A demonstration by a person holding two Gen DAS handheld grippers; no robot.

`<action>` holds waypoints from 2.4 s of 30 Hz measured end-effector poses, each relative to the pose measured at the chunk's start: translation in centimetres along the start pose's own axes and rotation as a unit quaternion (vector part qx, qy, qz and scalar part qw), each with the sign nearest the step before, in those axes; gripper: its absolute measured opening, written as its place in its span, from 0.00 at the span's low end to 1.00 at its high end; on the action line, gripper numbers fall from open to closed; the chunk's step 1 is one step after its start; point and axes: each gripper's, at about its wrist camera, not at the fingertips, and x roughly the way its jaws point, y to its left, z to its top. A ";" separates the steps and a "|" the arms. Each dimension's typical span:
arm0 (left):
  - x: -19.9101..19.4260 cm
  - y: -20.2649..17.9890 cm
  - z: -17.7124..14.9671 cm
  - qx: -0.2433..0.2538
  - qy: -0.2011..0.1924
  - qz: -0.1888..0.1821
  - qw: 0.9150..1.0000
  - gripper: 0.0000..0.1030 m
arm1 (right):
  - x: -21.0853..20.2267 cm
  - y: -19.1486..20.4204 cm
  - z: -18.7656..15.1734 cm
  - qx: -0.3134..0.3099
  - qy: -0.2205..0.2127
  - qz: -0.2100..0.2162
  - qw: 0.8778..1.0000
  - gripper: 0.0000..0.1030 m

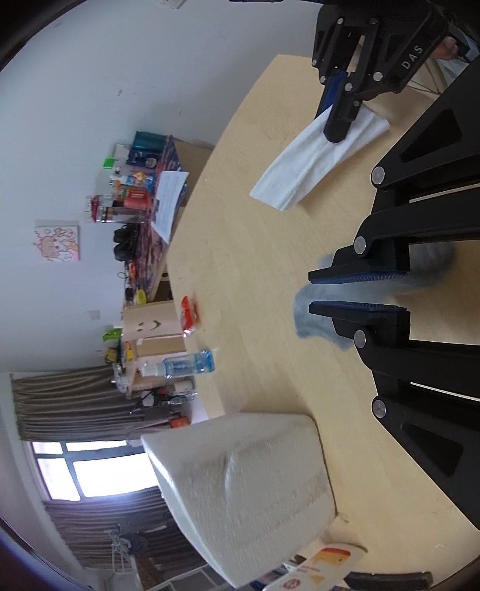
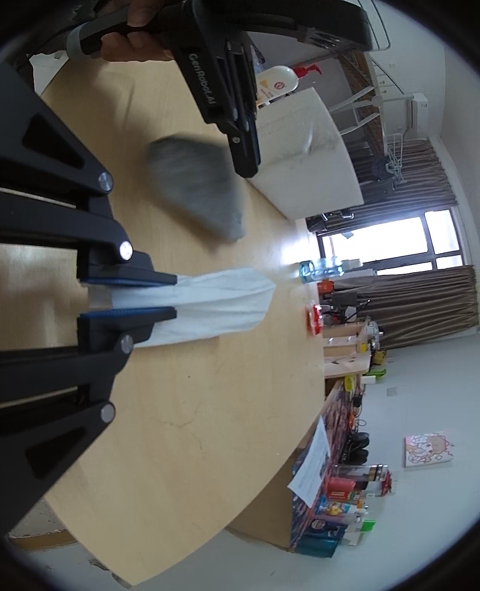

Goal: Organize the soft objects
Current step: 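Grasp the grey sock with the left tool while the right tool holds the tissue, then lift and carry the sock and tissue over the foam box with both tools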

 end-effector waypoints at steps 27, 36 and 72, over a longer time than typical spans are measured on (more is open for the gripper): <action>3.6 -1.2 -2.5 0.041 0.062 -0.021 0.997 0.65 | 1.2 0.8 -1.4 -0.019 0.029 -0.004 0.999 0.58; 5.8 -0.7 -2.4 0.044 0.097 -0.039 0.994 0.65 | 2.3 0.3 -2.3 -0.037 0.047 -0.021 0.998 0.58; -1.6 0.7 -1.9 0.037 0.001 -0.036 0.999 0.09 | -0.9 2.6 -0.2 -0.030 0.002 0.016 0.999 0.08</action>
